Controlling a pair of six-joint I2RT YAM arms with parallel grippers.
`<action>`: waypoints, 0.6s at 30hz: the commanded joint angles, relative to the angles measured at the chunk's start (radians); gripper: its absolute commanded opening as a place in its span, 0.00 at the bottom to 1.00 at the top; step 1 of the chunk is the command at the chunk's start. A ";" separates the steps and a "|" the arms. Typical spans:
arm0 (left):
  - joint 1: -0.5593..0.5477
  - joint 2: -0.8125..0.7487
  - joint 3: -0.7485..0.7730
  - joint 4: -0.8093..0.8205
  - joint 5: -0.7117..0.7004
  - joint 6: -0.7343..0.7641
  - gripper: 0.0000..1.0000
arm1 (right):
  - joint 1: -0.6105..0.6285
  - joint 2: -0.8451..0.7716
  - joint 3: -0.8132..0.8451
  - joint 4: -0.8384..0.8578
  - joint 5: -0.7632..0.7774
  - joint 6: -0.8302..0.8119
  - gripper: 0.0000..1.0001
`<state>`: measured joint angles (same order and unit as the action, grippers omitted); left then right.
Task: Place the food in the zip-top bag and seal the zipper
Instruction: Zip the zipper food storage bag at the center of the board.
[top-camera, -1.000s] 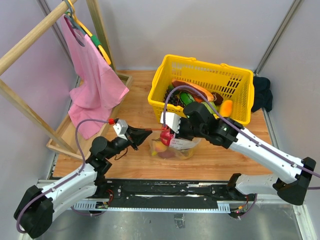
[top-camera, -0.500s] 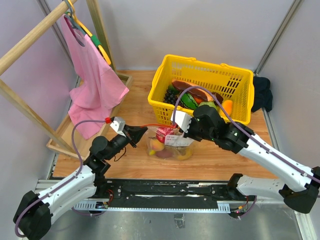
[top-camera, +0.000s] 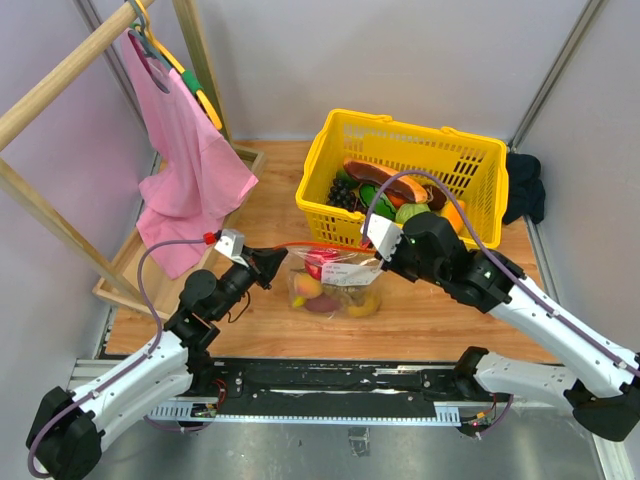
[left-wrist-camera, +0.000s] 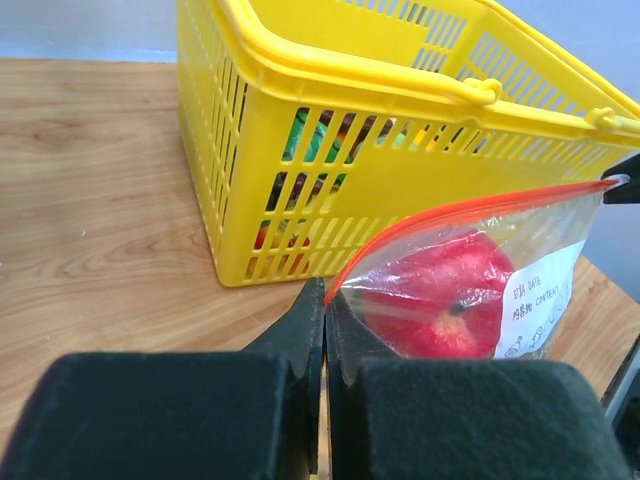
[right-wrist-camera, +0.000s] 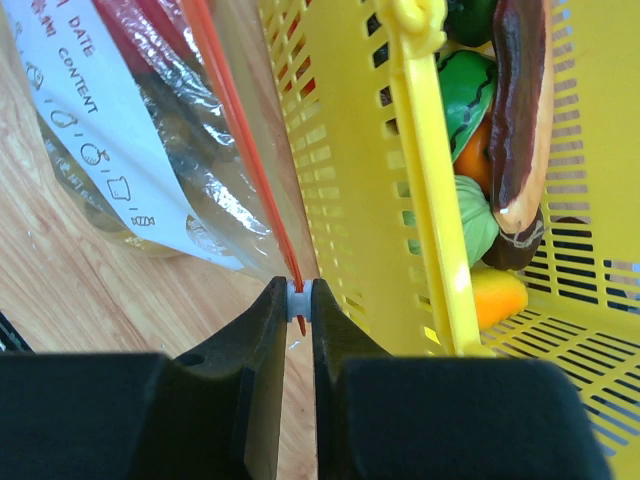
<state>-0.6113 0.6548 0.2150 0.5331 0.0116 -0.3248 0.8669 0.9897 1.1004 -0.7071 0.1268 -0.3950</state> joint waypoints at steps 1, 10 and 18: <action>0.010 -0.019 0.030 -0.033 -0.123 -0.010 0.00 | -0.059 -0.033 -0.017 -0.027 0.099 0.051 0.01; 0.011 0.024 0.071 0.002 -0.077 -0.018 0.00 | -0.086 -0.003 -0.034 0.084 0.017 0.120 0.01; 0.012 0.063 0.148 -0.060 -0.077 -0.039 0.07 | -0.090 0.038 -0.052 0.203 0.109 0.145 0.12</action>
<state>-0.6094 0.7158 0.3023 0.4980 -0.0315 -0.3542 0.7929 1.0229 1.0645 -0.5678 0.1616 -0.2817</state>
